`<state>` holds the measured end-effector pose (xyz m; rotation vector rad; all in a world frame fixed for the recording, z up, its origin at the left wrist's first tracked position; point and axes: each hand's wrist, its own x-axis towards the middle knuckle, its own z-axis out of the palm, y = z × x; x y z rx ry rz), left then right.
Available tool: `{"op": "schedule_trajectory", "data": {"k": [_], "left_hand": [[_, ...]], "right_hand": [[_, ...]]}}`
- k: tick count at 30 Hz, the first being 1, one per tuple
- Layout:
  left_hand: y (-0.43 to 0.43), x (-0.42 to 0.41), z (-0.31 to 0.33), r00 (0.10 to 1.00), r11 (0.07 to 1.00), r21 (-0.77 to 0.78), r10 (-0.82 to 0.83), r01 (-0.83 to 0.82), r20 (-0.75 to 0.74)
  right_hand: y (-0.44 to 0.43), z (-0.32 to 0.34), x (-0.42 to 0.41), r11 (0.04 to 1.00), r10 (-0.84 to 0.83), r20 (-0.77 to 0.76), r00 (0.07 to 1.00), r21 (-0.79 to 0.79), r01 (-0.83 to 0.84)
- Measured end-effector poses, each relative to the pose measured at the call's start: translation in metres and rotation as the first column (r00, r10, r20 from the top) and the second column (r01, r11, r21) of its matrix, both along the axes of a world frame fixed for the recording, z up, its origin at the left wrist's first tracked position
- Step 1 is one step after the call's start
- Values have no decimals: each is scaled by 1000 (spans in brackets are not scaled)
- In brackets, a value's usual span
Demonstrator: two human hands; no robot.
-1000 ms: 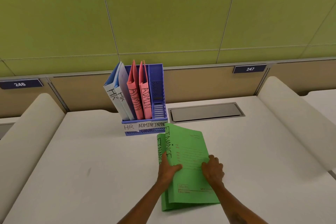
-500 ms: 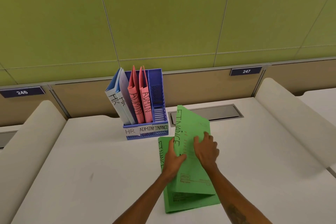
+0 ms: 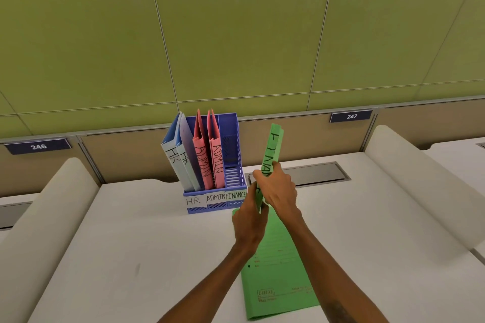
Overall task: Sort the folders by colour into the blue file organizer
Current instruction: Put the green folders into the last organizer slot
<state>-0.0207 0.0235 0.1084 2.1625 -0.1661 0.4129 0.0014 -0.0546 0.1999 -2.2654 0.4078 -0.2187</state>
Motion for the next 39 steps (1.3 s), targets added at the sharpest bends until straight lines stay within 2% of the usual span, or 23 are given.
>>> {"op": "schedule_trajectory", "data": {"k": [3,7,15,24,33,39], "left_hand": [[5,-1,-3,996,996,68,57,-62,71],[7,-1,9,994,999,36,37,-41,100],[31,11,18,986,989,-1,-146,147,84],[70,36,4,983,978,104,-183,180,25],[109,72,-3,986,938,308,-130,158,-108],[131,87,-15,980,937,315,-103,153,-170]], "right_hand": [[5,7,-3,998,-39,49,998,58,36],[14,16,-5,994,-61,187,980,96,43],[24,29,3,996,28,360,932,67,-56],[44,25,29,988,70,508,859,81,-128],[65,18,82,975,112,525,843,105,-195],[73,4,109,962,99,493,864,174,-210]]}}
